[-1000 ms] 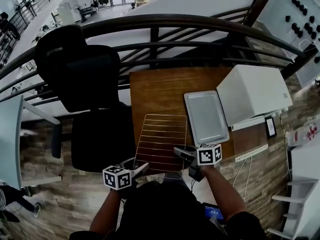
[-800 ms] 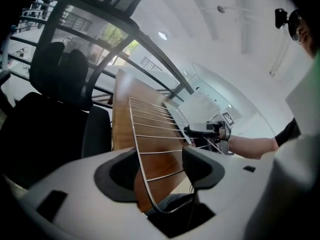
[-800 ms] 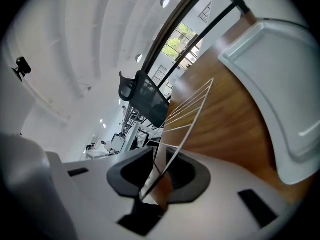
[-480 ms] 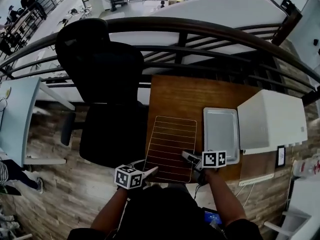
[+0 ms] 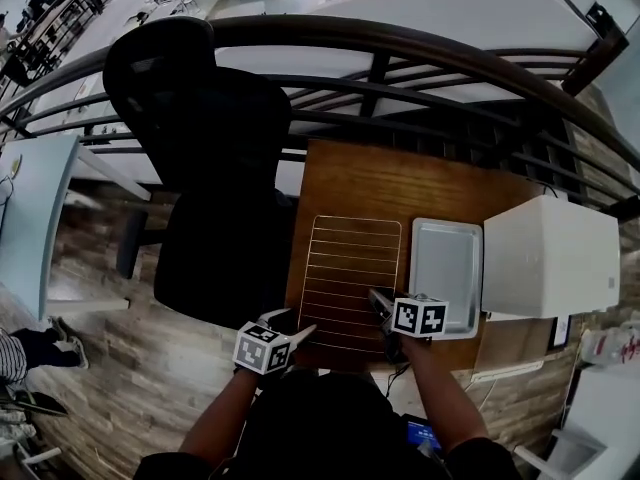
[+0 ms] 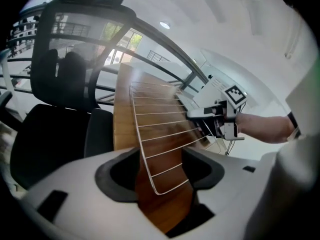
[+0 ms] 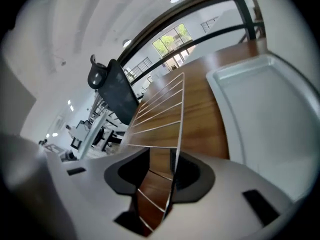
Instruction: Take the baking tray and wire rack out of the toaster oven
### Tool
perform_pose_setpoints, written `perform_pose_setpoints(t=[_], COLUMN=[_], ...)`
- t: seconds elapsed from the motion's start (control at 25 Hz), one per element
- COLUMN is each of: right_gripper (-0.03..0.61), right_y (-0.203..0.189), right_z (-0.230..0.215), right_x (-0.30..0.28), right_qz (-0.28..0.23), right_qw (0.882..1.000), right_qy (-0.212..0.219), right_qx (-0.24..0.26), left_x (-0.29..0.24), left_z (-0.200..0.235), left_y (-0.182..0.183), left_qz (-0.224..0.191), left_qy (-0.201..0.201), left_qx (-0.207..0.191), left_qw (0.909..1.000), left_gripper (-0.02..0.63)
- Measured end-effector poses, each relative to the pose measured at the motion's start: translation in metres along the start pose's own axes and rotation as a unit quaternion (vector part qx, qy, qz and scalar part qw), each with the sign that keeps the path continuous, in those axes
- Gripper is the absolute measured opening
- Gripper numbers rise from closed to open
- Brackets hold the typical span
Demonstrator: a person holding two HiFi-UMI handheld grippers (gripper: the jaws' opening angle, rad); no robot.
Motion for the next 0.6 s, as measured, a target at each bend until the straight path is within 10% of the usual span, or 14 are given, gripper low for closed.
perform_pose_setpoints(t=[0.6], right_gripper=[0.265], right_y=[0.019], right_z=[-0.012], right_x=[0.001], right_qz=[0.025], right_qw=[0.982], right_qy=[-0.151], right_qx=[0.112], left_x=[0.0], left_z=[0.022], left_y=[0.017], left_qz=[0.002], left_qy=[0.011], left_qx=[0.0], left_qw=[0.9999], left_gripper=[0.267])
Point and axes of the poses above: the fingertips, and each gripper's own axes: x backward along the fingers, z to its left, y out of its top, the point moved 8 cm from there along x, backward along the fingers, and after that the axes turned 4 degrees about x, right-handed, at the moved point
